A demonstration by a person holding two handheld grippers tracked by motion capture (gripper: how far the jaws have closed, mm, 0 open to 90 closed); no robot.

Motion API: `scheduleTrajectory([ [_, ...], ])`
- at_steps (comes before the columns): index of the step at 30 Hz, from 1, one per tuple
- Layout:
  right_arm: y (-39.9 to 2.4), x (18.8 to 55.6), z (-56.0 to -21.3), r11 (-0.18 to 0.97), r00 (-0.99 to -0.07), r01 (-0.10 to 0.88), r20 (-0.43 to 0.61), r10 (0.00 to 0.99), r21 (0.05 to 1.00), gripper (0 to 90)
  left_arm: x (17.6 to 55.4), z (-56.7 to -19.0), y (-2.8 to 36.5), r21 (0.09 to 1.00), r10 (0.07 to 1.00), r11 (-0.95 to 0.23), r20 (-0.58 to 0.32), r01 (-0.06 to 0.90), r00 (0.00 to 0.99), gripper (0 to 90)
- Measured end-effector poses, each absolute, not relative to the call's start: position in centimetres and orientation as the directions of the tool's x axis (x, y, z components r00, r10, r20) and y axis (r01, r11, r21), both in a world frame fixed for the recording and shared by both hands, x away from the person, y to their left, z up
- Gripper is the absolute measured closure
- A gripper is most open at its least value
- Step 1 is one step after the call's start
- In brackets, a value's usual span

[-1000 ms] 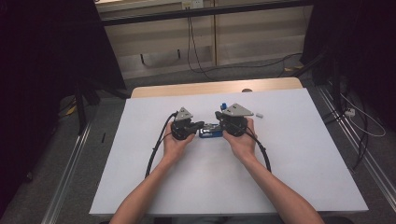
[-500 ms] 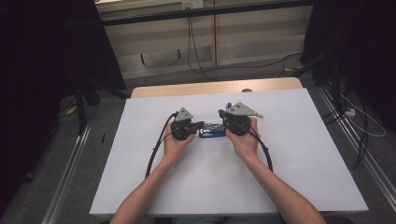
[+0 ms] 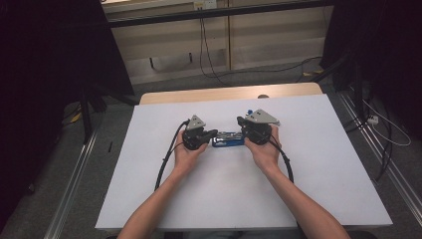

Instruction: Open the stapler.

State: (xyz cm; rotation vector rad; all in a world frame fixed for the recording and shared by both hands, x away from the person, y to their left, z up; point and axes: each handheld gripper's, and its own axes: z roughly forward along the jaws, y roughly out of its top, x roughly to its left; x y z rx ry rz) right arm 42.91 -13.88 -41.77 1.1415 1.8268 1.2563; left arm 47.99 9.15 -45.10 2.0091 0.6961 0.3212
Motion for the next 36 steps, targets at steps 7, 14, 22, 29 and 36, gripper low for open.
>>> scheduleTrajectory([
  [7, -15.1, 43.0, -41.9, 0.155, -0.386, 0.317, -0.022, 0.922, 0.936, 90.0, 48.0, -45.1, 9.2, 0.857, 0.591, -0.385, -0.057, 0.344, 0.805, 90.0],
  [14, -16.0, 42.7, -42.2, 0.159, -0.383, 0.331, -0.022, 0.923, 0.93, 90.0, 48.0, -45.1, 9.1, 0.856, 0.592, -0.385, -0.058, 0.346, 0.803, 90.0],
  [22, -16.3, 42.6, -42.2, 0.165, -0.391, 0.337, -0.022, 0.92, 0.927, 90.0, 48.0, -45.1, 9.1, 0.856, 0.592, -0.385, -0.057, 0.344, 0.804, 90.0],
  [29, -16.2, 42.6, -42.2, 0.182, -0.398, 0.34, -0.034, 0.917, 0.923, 90.0, 48.0, -45.1, 9.1, 0.856, 0.594, -0.385, -0.057, 0.346, 0.803, 90.0],
  [36, -16.5, 42.6, -42.4, 0.191, -0.383, 0.357, -0.043, 0.923, 0.914, 90.0, 48.0, -45.1, 9.1, 0.855, 0.593, -0.384, -0.06, 0.348, 0.803, 90.0],
])
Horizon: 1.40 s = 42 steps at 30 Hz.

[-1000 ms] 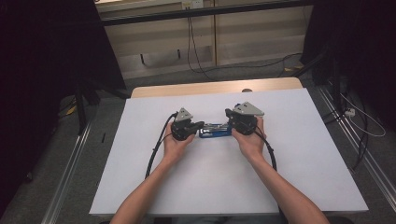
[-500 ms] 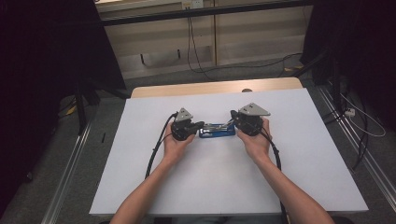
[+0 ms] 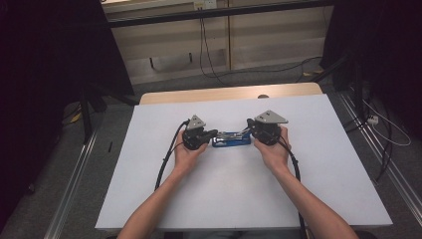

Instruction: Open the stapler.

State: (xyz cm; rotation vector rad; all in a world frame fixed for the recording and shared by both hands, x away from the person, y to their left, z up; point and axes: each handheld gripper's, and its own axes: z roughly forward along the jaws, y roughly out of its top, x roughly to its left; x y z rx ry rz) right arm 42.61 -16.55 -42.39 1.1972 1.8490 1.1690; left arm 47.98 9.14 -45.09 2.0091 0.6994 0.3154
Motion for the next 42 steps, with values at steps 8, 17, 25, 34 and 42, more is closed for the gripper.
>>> scheduleTrajectory([
  [8, -16.9, 42.6, -42.6, 0.194, -0.381, 0.364, -0.044, 0.924, 0.911, 90.0, 48.0, -45.1, 9.1, 0.855, 0.594, -0.383, -0.061, 0.349, 0.802, 90.0],
  [17, -17.9, 42.5, -43.0, 0.181, -0.372, 0.382, -0.029, 0.928, 0.906, 90.0, 48.0, -45.1, 9.1, 0.855, 0.595, -0.384, -0.059, 0.348, 0.801, 90.0],
  [25, -18.4, 42.4, -43.4, 0.182, -0.38, 0.378, -0.027, 0.925, 0.907, 90.0, 47.9, -45.1, 9.1, 0.855, 0.597, -0.383, -0.06, 0.349, 0.8, 90.0],
  [34, -19.3, 42.3, -44.0, 0.183, -0.371, 0.401, -0.024, 0.928, 0.898, 90.0, 47.9, -45.1, 9.1, 0.857, 0.598, -0.379, -0.061, 0.349, 0.799, 90.0],
  [42, -19.6, 42.3, -44.2, 0.18, -0.369, 0.412, -0.017, 0.929, 0.893, 90.0, 47.9, -45.1, 9.1, 0.856, 0.599, -0.378, -0.062, 0.351, 0.798, 90.0],
])
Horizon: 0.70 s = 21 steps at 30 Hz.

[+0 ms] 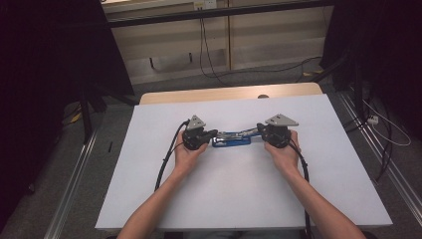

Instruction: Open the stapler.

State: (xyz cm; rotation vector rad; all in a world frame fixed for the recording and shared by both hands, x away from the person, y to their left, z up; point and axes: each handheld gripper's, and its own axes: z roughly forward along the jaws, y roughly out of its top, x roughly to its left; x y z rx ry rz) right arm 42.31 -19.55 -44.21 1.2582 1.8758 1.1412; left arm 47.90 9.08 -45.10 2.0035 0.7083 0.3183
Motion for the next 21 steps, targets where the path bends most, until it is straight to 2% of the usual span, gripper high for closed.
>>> scheduleTrajectory([
  [6, -19.57, 42.41, -44.64, 0.196, -0.381, 0.447, -0.012, 0.925, 0.873, 90.0, 47.98, -45.1, 9.14, 0.856, 0.597, -0.377, -0.068, 0.355, 0.799, 90.0],
  [21, -19.6, 42.54, -44.65, 0.205, -0.389, 0.456, -0.013, 0.921, 0.866, 90.0, 48.0, -45.09, 9.13, 0.855, 0.599, -0.368, -0.082, 0.365, 0.797, 90.0],
])
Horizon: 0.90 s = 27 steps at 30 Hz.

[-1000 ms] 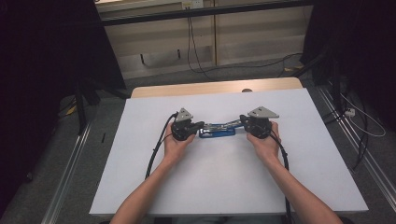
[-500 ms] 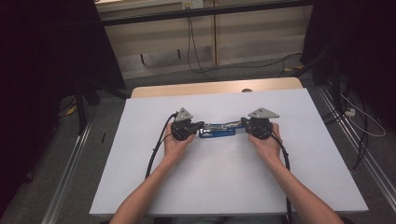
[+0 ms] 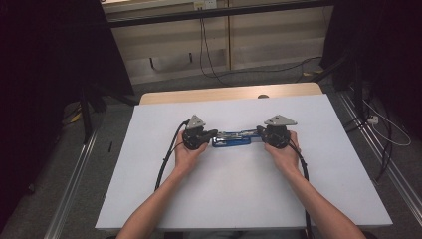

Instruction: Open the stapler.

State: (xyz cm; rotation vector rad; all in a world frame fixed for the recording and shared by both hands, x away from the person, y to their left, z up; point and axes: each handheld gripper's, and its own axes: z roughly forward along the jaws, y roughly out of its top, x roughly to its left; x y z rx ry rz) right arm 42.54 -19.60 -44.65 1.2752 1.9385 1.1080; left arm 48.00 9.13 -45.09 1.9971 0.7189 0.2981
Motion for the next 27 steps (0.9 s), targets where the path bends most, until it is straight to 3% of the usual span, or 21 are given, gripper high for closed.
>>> scheduleTrajectory([
  [17, -19.7, 42.5, -44.5, 0.189, -0.401, 0.445, 0.006, 0.916, 0.876, 90.0, 48.2, -44.3, 9.4, 0.87, 0.581, -0.346, -0.095, 0.351, 0.808, 89.6],
  [27, -20.1, 42.4, -44.1, 0.131, -0.411, 0.433, 0.066, 0.909, 0.892, 84.9, 48.0, -43.9, 9.6, 0.879, 0.585, -0.324, -0.105, 0.351, 0.804, 73.5],
])
